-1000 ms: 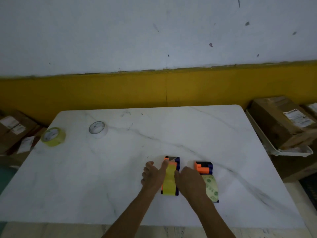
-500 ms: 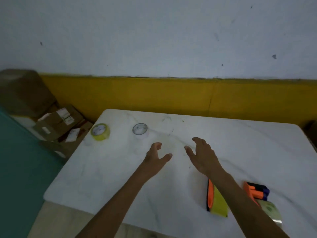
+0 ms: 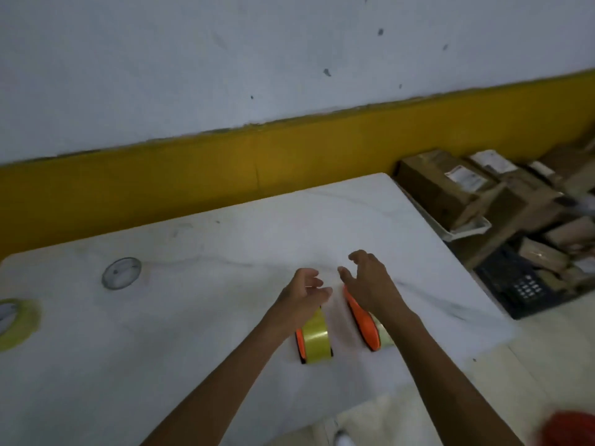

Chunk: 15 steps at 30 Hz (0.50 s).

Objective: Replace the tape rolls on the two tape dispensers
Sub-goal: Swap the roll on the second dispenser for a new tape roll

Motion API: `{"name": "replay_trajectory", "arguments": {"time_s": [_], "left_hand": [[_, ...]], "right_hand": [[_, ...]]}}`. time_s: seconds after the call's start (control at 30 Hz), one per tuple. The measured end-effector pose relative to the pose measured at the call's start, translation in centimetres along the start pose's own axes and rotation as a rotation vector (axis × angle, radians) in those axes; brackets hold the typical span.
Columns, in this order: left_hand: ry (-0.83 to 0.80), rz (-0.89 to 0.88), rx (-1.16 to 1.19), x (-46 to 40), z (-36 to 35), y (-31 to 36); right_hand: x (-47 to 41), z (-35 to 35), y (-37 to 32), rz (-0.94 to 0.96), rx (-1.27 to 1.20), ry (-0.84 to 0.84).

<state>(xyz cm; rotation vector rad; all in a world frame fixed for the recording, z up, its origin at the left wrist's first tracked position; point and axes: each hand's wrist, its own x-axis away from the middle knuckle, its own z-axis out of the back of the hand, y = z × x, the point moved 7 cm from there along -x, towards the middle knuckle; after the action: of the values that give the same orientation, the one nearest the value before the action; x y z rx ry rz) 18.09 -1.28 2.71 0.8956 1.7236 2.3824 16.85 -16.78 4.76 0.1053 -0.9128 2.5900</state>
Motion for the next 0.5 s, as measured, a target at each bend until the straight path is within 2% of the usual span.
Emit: {"name": "replay_trajectory", "arguments": {"time_s": [0.13,0.23,0.3,0.5], "left_hand": [[0.022,0.079,0.103,-0.8,-4.9,-0.7],[0.033,0.247,0.093,-1.7,-8.2,-2.7],[0.018,0.378,0.104,-2.2,-10.1,-4.2],[-0.048,0.54,0.31,-2.0,-12.8,-5.5]], "right_hand": [[1.9,3.0,8.3,-0.265,0.079,-0.015],[3.2,2.3,11.9,-0.414,0.055,-0.204],[3.6,1.5,12.7,-0.394,0.081,-0.297],[2.5,0.7,13.2,-0.232,-0.071,-0.228]]}}
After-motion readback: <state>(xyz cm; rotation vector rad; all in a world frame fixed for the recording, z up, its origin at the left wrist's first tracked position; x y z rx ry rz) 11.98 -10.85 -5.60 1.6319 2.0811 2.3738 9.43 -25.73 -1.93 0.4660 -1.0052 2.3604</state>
